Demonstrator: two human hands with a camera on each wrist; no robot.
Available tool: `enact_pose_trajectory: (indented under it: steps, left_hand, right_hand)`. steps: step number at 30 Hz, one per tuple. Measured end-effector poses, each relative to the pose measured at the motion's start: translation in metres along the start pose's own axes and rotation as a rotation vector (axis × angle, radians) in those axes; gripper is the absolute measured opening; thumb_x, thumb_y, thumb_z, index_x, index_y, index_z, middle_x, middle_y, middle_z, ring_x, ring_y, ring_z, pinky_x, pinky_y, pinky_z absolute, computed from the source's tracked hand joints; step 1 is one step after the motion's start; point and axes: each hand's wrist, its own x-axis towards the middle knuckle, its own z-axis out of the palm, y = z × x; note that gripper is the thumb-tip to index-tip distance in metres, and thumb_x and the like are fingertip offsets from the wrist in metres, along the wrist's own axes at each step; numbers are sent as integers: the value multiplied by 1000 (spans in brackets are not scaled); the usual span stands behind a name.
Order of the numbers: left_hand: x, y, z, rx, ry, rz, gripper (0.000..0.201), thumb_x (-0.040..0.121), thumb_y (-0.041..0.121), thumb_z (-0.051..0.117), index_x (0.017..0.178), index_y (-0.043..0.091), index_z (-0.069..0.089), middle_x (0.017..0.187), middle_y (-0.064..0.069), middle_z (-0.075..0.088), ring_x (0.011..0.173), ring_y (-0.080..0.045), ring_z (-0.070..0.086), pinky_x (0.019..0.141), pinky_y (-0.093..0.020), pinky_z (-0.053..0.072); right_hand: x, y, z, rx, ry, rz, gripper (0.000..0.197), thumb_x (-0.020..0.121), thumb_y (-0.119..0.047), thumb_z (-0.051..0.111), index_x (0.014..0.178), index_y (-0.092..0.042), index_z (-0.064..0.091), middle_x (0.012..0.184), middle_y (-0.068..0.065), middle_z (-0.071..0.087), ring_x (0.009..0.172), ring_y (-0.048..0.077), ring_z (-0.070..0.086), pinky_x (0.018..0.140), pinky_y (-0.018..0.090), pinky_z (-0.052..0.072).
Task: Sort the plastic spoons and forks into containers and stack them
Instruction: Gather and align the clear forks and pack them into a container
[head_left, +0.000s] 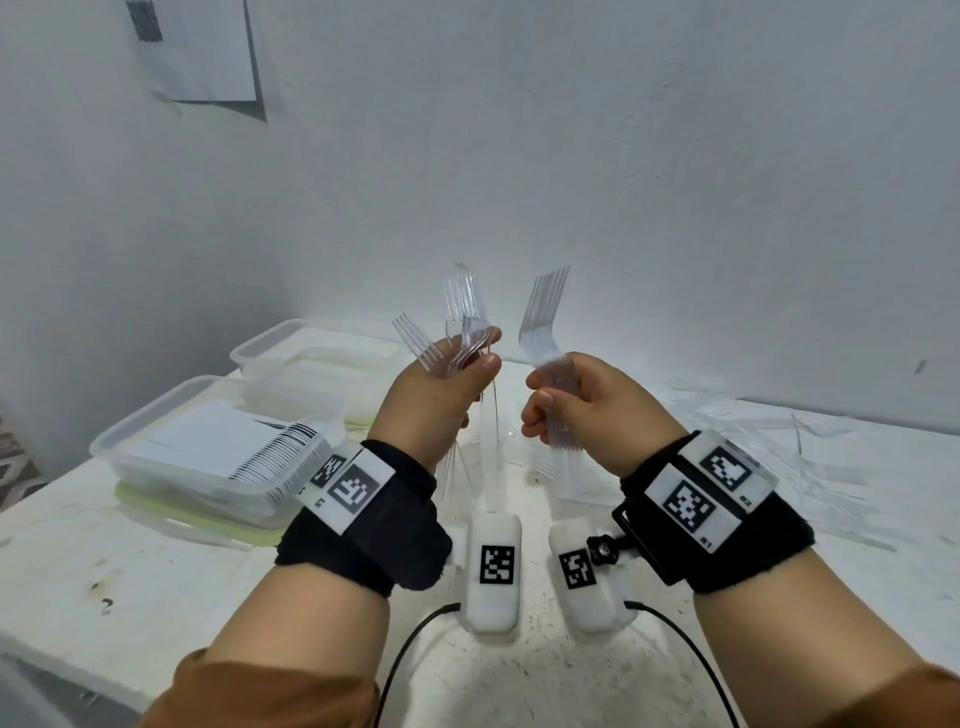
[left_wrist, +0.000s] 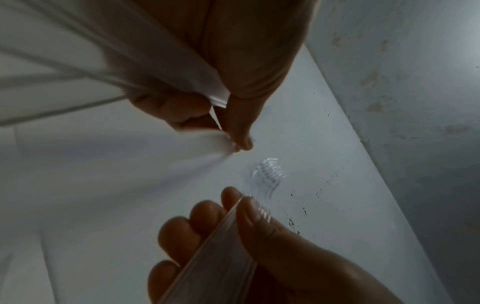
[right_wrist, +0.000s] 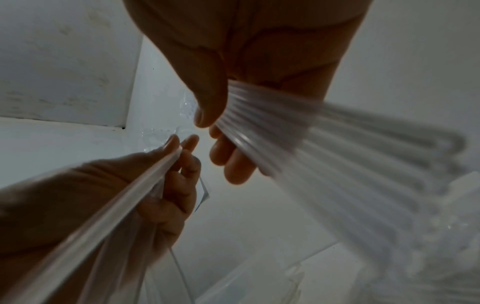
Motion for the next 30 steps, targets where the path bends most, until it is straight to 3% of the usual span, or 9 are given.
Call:
enact_pose_trajectory:
  steps: [7, 10, 12, 16, 20, 22, 24, 25, 30]
  left_hand:
    - [-1, 1, 4, -41, -11, -13, 15, 85, 12, 65, 95, 22, 61, 69, 12, 56, 52, 3, 49, 45, -11, 35]
    - [0, 1, 4, -39, -21, -17, 19, 85, 12, 65, 103, 16, 60, 70, 12, 60, 54, 4, 55, 45, -11, 36]
    - [0, 2, 3, -43, -16, -20, 17, 86, 12, 65, 100, 18, 60, 71, 11, 61, 55, 4, 58, 45, -11, 36]
    - [-1, -1, 3, -13, -11, -30, 16, 86, 13, 65, 99, 19, 58, 76, 9, 62, 67, -6, 59, 46, -12, 36]
    - [-2, -2, 3, -18, -18, -47, 14, 87, 12, 63, 97, 19, 57, 77, 9, 58, 61, -4, 54, 45, -11, 35]
    - [-3, 0, 2, 4, -32, -26, 13, 89, 16, 61, 91, 28, 56, 78, 10, 60, 65, -4, 59, 46, -13, 36]
    - [-5, 1, 1, 7, -36, -15, 10, 91, 23, 58, 91, 33, 56, 78, 14, 63, 71, -8, 63, 48, -15, 35]
    - [-6, 2, 1, -2, -37, -20, 7, 92, 27, 56, 91, 34, 57, 77, 15, 64, 72, -8, 65, 48, -16, 34]
    - [-7, 2, 0, -31, -34, -42, 20, 98, 30, 44, 87, 25, 59, 84, 11, 64, 68, -3, 68, 44, -14, 32]
  right_hand:
    - [-2, -6, 7, -8, -71, -29, 20, 96, -1, 43, 85, -17, 50, 71, 3, 59, 56, 5, 60, 55, 15, 47]
    - [-1, -8, 9, -14, -72, -35, 18, 96, -2, 43, 86, -16, 50, 72, 4, 59, 60, 8, 60, 54, 14, 47]
    - [-1, -8, 10, -36, -55, -34, 17, 96, -3, 43, 88, -15, 50, 73, 2, 60, 64, 11, 60, 55, 15, 47]
    - [0, -6, 15, -74, -16, -67, 19, 95, -3, 46, 84, -17, 52, 77, 4, 62, 71, 18, 59, 64, 28, 48]
    - [1, -6, 19, -36, -18, -63, 18, 94, -1, 48, 84, -15, 53, 85, 13, 63, 80, 25, 59, 81, 48, 51]
    - [2, -6, 20, 9, -31, -65, 17, 94, 0, 48, 86, -13, 53, 88, 13, 63, 75, 21, 62, 79, 39, 54]
    - [3, -5, 20, 43, -32, -62, 17, 94, 1, 47, 87, -14, 53, 84, 8, 63, 65, 12, 63, 62, 20, 55]
    - [3, -5, 20, 44, -28, -56, 18, 95, 0, 46, 87, -15, 53, 80, 5, 62, 61, 8, 62, 57, 16, 52]
    - [6, -2, 21, -14, -4, -21, 19, 95, -4, 46, 85, -19, 51, 77, 1, 59, 64, 11, 59, 62, 25, 48]
